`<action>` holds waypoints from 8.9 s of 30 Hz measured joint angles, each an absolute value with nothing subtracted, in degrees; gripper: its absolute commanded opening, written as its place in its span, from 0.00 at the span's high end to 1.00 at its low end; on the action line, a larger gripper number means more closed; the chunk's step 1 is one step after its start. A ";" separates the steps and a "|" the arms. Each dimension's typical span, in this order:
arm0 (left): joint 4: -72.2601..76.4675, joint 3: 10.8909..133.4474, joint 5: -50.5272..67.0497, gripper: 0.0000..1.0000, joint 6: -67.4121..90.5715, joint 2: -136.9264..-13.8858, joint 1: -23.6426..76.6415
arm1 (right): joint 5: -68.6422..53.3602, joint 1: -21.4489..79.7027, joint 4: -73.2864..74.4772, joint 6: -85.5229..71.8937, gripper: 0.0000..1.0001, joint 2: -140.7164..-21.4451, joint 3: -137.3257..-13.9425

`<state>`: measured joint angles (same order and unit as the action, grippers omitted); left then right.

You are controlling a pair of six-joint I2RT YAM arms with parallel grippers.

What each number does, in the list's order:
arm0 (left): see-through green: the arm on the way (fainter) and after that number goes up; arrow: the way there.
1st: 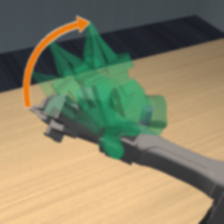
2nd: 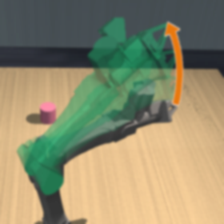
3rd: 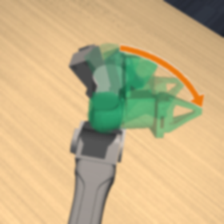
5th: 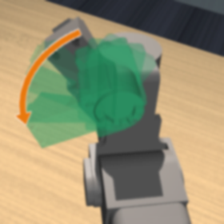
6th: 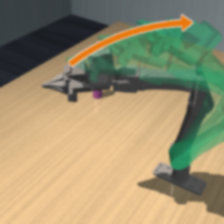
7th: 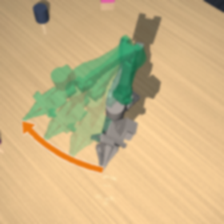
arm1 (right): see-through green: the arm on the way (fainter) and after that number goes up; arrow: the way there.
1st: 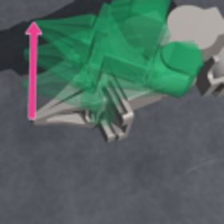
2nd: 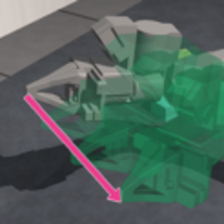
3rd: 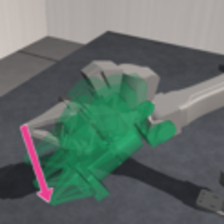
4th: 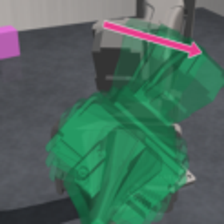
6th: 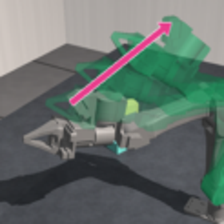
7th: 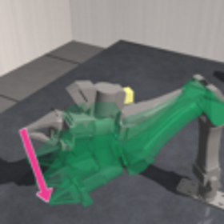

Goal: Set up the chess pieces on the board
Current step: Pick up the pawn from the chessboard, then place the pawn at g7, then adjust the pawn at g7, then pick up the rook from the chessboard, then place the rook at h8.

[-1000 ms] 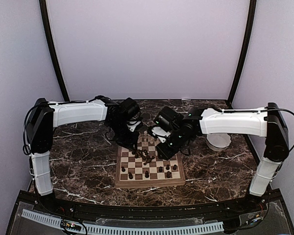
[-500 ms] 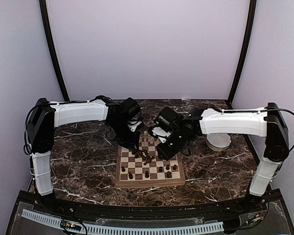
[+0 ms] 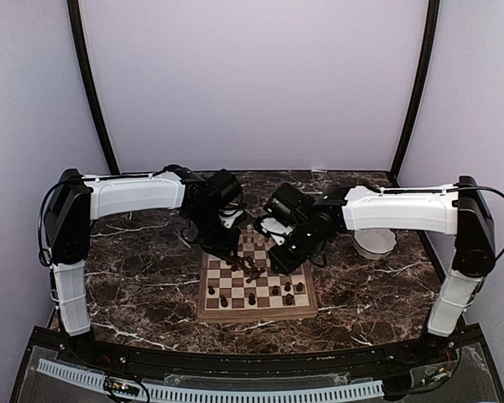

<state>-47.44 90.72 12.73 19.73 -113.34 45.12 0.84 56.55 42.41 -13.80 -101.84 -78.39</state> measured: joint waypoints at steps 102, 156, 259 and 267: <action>-46.59 77.54 12.47 0.80 19.14 -106.19 51.20 | -1.69 57.39 40.25 -17.50 0.66 -100.57 -74.61; -49.65 82.41 9.34 1.00 18.68 -109.82 51.27 | -1.69 57.39 40.27 -16.62 0.65 -100.60 -74.67; -42.15 60.95 6.55 0.96 16.64 -85.71 57.17 | -4.80 57.78 38.94 -16.99 0.64 -101.27 -73.93; -41.58 62.78 3.38 0.97 17.96 -91.57 58.78 | -4.73 57.78 38.94 -16.99 0.64 -101.27 -73.93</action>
